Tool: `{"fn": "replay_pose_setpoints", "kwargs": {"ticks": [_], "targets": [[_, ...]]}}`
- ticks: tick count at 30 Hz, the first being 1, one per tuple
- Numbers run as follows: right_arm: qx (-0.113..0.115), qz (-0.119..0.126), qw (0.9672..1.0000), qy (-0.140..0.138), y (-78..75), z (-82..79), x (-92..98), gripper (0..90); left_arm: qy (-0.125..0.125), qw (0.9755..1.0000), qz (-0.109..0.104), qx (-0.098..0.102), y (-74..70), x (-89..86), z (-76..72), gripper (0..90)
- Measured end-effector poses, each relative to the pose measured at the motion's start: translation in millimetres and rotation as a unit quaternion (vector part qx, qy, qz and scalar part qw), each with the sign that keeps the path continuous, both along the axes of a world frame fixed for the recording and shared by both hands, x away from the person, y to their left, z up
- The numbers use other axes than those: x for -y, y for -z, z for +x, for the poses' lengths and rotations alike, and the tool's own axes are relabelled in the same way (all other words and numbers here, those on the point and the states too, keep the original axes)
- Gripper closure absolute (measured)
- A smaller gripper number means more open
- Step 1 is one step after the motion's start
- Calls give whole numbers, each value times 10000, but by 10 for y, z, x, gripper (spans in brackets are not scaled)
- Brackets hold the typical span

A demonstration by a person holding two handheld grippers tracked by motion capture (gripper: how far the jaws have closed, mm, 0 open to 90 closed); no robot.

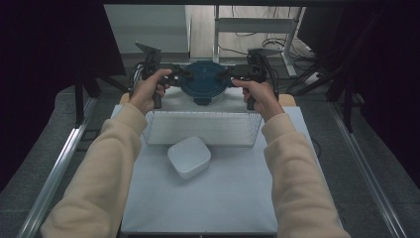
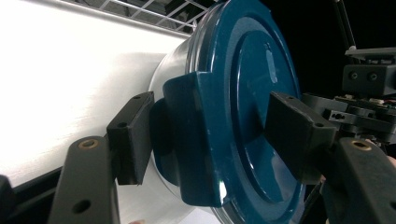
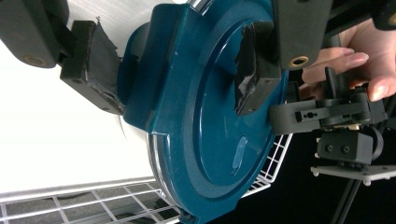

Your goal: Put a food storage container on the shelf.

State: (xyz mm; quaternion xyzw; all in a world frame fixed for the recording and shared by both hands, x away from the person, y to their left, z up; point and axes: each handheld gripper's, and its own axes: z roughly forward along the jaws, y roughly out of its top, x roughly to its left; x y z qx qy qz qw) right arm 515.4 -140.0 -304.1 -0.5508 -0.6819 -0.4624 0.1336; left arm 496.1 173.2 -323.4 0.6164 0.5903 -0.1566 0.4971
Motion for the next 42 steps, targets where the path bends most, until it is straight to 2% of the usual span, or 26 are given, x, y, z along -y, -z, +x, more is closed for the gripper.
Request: {"fn": "replay_pose_setpoints", "kwargs": {"ticks": [7, 14, 15, 16, 17, 18, 22, 24, 25, 27, 29, 31, 34, 35, 36, 39, 40, 42], "targets": [[-228, 210, 9995, 102, 83, 47, 36, 354, -59, 10000, 26, 49, 20, 20, 4, 348], [-178, 212, 9996, 106, 87, 42, 37, 338, -97, 9998, 11, 146, 33, 29, -8, 345], [-118, 147, 9998, 90, 80, 34, 23, 313, -123, 9996, 107, 214, 21, 40, -21, 338], [-18, 20, 9999, 128, 60, 16, -1, 263, -218, 9987, 308, 349, -11, 56, -46, 324], [136, -183, 9996, 148, 39, -6, -24, 202, -304, 9968, 540, 505, -46, 67, -75, 305], [216, -274, 9992, 194, 9, -33, -46, 144, -370, 9946, 714, 657, -80, 75, -107, 290], [599, -307, 9974, 258, -129, -168, -46, 59, -514, 9887, 874, 1108, -205, 25, -258, 223], [878, -377, 9952, 201, -201, -259, -22, 59, -462, 9835, 1117, 1348, -264, -8, -371, 223], [1029, -413, 9937, 159, -239, -314, -4, 61, -385, 9796, 1300, 1480, -293, -20, -442, 227], [1312, -553, 9898, 42, -308, -444, 39, 75, -238, 9699, 1650, 1773, -346, -37, -635, 245], [1629, -715, 9840, -131, -348, -600, 96, 95, -115, 9664, 1626, 1986, -377, -64, -854, 257], [1869, -862, 9783, -250, -354, -782, 163, 123, 25, 9623, 1699, 2126, -378, -76, -1097, 257], [2069, -939, 9732, -358, -316, -1033, 249, 139, 165, 9562, 1807, 2295, -339, -77, -1409, 260], [2152, -992, 9707, -390, -293, -1122, 272, 142, 196, 9555, 1810, 2322, -323, -74, -1486, 262], [2227, -1060, 9683, -401, -274, -1190, 287, 144, 258, 9535, 1839, 2375, -298, -70, -1587, 261], [2443, -1331, 9594, -471, -179, -1472, 326, 157, 431, 9456, 2043, 2495, -175, -59, -1872, 263], [2509, -1380, 9568, -504, -138, -1558, 344, 166, 438, 9440, 2080, 2523, -123, -68, -1960, 263], [2562, -1409, 9545, -587, -46, -1718, 384, 182, 436, 9434, 2113, 2520, -8, -103, -2110, 263]]}}
